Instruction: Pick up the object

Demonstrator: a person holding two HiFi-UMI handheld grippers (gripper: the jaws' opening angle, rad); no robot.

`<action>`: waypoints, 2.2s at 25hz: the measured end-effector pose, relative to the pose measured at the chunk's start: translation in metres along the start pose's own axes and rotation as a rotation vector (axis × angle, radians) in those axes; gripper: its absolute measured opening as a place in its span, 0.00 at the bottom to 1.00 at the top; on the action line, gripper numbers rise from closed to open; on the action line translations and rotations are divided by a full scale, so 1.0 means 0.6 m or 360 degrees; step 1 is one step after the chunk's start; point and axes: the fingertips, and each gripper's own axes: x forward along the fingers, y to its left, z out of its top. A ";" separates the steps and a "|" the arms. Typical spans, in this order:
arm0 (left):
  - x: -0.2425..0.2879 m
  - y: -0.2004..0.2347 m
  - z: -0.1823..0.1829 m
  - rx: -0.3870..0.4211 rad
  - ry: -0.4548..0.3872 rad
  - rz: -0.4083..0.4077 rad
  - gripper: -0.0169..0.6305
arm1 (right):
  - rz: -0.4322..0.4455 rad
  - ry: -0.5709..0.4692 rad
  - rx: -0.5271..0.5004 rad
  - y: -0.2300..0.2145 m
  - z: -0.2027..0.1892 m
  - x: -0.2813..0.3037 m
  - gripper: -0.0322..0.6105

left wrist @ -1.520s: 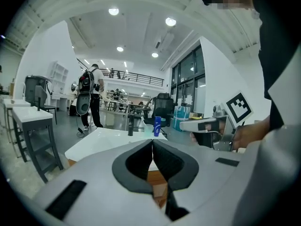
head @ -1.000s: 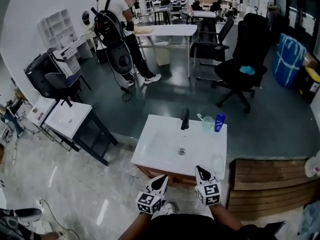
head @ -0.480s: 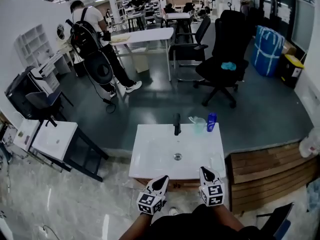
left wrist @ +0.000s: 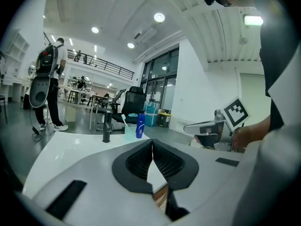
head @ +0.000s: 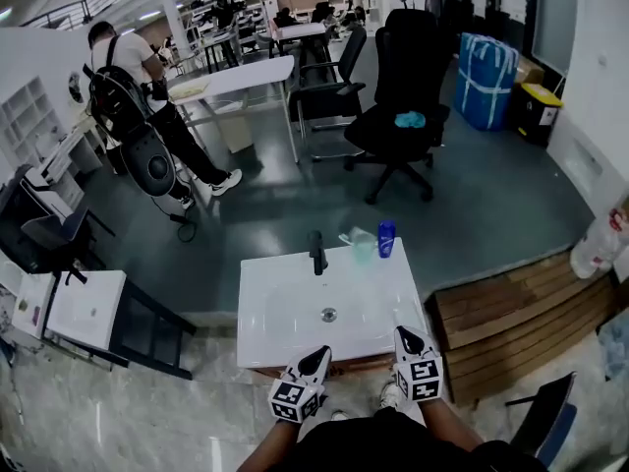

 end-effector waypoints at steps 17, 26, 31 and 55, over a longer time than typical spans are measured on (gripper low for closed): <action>0.079 0.006 -0.036 -0.0030 0.0123 -0.0064 0.06 | -0.0136 0.0104 0.0143 -0.079 -0.059 0.024 0.08; 0.110 -0.001 -0.051 -0.0062 0.0178 -0.0090 0.06 | -0.0198 0.0246 0.0177 -0.115 -0.127 0.034 0.08; 0.120 -0.007 -0.063 -0.0080 0.0207 -0.0094 0.06 | -0.0195 0.0316 0.0145 -0.122 -0.154 0.040 0.08; 0.115 0.021 -0.078 -0.0141 0.0240 0.0019 0.06 | -0.0082 0.0619 0.0125 -0.125 -0.255 0.117 0.66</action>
